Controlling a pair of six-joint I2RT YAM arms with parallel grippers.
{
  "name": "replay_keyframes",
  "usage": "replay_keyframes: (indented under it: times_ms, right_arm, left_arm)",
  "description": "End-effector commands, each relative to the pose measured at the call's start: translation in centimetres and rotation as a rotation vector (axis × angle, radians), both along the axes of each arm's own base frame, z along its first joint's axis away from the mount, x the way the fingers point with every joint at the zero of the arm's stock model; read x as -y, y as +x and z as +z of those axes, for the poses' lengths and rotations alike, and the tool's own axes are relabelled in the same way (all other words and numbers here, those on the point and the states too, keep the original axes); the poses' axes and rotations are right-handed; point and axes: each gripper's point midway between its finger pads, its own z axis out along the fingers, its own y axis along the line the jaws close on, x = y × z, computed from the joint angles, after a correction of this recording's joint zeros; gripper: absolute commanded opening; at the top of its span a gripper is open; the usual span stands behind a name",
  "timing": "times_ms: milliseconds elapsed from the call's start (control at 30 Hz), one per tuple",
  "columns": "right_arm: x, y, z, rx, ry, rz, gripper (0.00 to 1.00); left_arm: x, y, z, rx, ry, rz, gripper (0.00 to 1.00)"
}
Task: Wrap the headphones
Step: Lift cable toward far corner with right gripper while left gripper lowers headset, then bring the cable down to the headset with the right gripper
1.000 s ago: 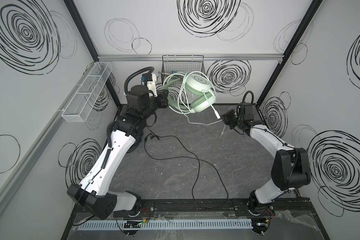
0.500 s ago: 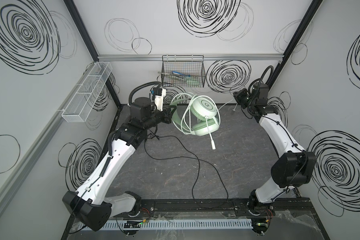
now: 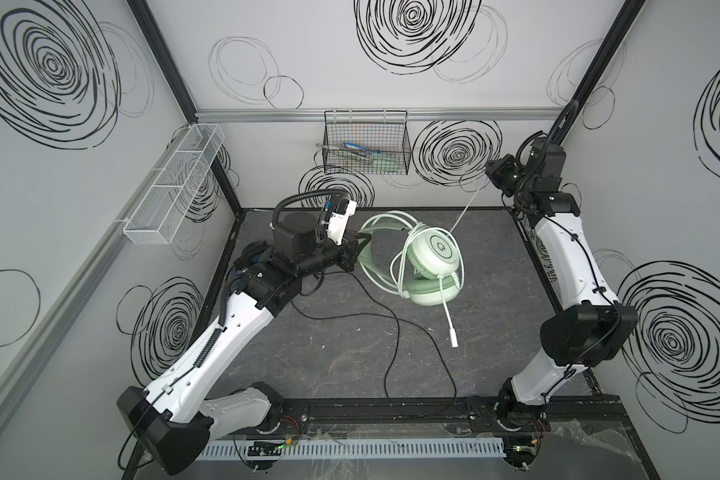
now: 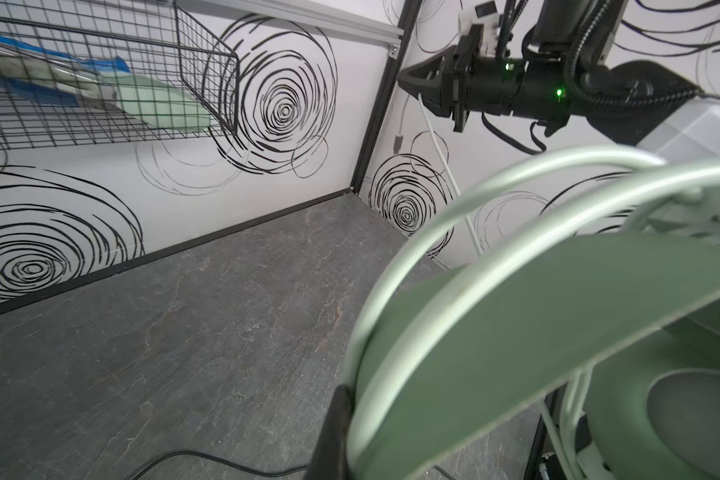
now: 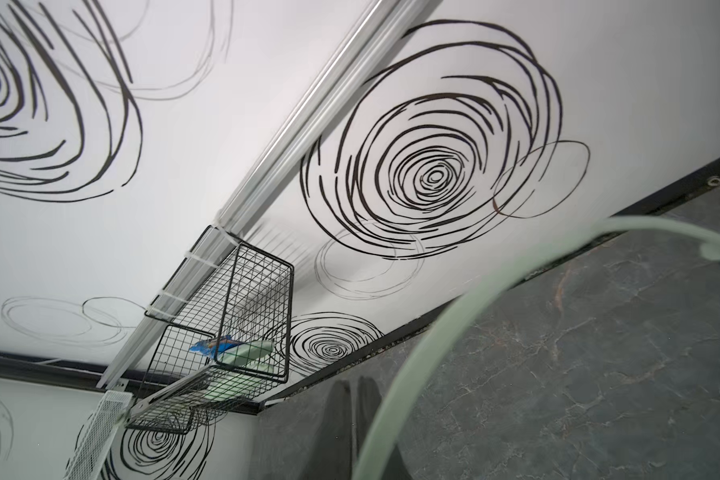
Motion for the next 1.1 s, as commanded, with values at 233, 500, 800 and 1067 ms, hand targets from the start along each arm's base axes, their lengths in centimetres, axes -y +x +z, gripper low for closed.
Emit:
replay_keyframes:
  times_ms: [233, 500, 800, 1067]
  right_arm:
    - [-10.2, -2.8, 5.8, 0.196, -0.235, 0.263, 0.0]
    - [-13.7, -6.6, 8.0, 0.274, -0.389, 0.295, 0.0]
    - [-16.6, -12.4, 8.9, 0.422, -0.413, 0.358, 0.0]
    - [-18.2, -16.7, 8.6, 0.469, -0.422, 0.415, 0.0]
  left_arm:
    - [2.9, -1.4, -4.8, -0.064, 0.182, -0.09, 0.0]
    - [1.4, 2.1, -9.3, -0.146, 0.368, 0.119, 0.0]
    - [1.1, 5.3, -12.2, -0.259, 0.359, 0.284, 0.0]
    - [1.0, 8.6, -13.7, -0.339, 0.304, 0.384, 0.0]
